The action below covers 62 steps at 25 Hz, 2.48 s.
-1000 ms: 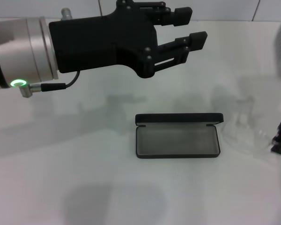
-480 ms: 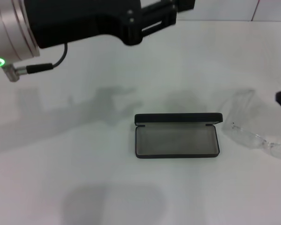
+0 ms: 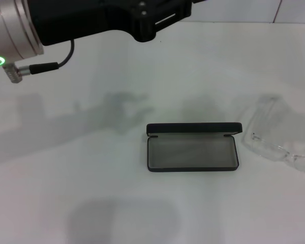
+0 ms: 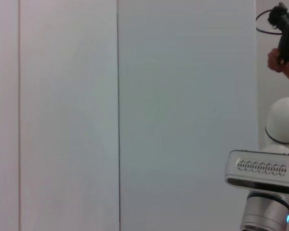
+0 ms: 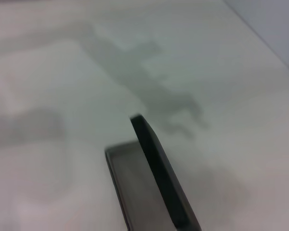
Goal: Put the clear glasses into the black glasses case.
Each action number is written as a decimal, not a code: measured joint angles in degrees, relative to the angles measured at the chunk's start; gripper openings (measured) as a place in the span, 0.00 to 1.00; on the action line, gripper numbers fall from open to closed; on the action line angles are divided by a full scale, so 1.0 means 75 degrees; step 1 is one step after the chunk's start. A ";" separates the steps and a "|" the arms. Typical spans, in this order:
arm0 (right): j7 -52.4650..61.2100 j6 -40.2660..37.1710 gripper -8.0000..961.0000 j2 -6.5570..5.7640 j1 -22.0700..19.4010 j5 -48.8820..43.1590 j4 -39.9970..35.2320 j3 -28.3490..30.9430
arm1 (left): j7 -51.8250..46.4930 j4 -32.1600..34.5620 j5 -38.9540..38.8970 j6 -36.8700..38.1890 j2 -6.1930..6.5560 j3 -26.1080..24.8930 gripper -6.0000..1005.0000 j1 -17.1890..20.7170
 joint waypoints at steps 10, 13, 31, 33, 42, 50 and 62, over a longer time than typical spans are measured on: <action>0.0789 0.0385 0.20 -0.0025 0.0868 -0.1719 0.1330 -0.2297 | 0.0160 -0.0616 -0.0022 0.0003 -0.0011 -0.0033 0.33 -0.0433; 0.0834 0.0644 0.26 -0.0017 0.1179 -0.2076 0.2080 -0.2609 | 0.0212 -0.0674 -0.0034 0.0009 -0.0012 -0.0026 0.33 -0.0412; 0.1080 0.1841 0.61 0.0024 0.1427 -0.2478 0.3772 -0.3432 | 0.0331 -0.0741 -0.0052 0.0188 -0.0021 -0.0027 0.31 -0.0246; 0.1096 0.1909 0.59 0.0026 0.1397 -0.2502 0.3807 -0.3447 | 0.0333 -0.0742 -0.0052 0.0188 -0.0020 -0.0023 0.31 -0.0248; 0.1064 0.2254 0.53 0.0032 0.1379 -0.2498 0.4165 -0.3556 | 0.0346 -0.0764 -0.0064 0.0188 -0.0014 0.0018 0.31 -0.0276; 0.1058 0.2539 0.33 0.0030 0.1370 -0.2494 0.4444 -0.3628 | 0.0346 -0.0756 -0.0085 0.0250 -0.0012 0.0017 0.30 -0.0227; 0.1028 0.2709 0.19 0.0030 0.1254 -0.2426 0.4443 -0.3622 | 0.0345 -0.0753 -0.0169 0.0405 -0.0024 -0.0033 0.29 -0.0117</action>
